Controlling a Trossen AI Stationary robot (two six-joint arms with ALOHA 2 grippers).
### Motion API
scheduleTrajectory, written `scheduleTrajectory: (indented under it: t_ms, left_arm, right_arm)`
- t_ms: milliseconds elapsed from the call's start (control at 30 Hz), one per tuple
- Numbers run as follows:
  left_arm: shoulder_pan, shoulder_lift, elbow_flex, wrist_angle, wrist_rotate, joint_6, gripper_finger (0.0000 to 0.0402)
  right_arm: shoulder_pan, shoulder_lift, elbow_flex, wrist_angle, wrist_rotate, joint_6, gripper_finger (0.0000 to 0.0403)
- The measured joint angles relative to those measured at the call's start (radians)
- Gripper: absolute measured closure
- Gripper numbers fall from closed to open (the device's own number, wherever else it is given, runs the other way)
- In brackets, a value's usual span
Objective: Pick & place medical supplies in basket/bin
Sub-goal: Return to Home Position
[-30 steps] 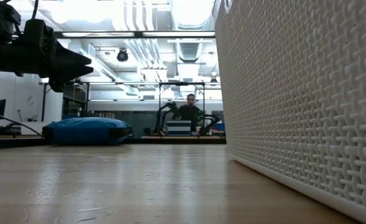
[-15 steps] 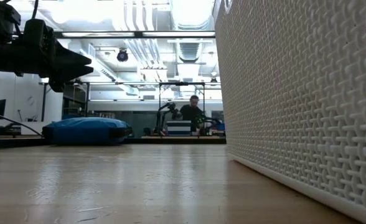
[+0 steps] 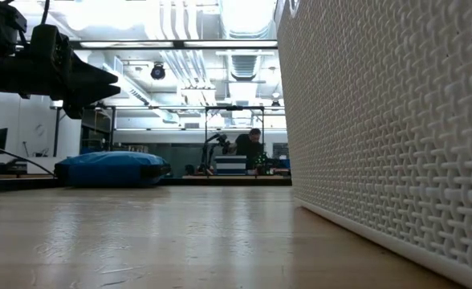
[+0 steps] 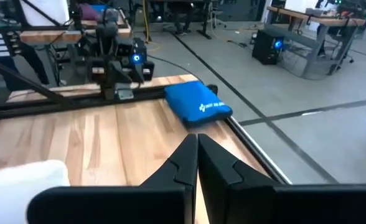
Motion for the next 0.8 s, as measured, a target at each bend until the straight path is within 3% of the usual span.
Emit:
scheduleTrajectory:
  t_ms: [133,400,800]
  left_arm:
    - [0.0,0.0,0.0,0.0,0.0,0.0,0.0238]
    - [0.0,0.0,0.0,0.0,0.0,0.0,0.0238]
    - [0.0,0.0,0.0,0.0,0.0,0.0,0.0238]
  right_arm:
    - [0.0,-0.101,-0.112,0.018,0.012,0.012,0.0394]
    - [-0.001,-0.345,-0.359,0.227,0.155,0.04,0.0394]
    - [-0.002,-0.638,-0.61,0.27,0.16,0.123,0.0394]
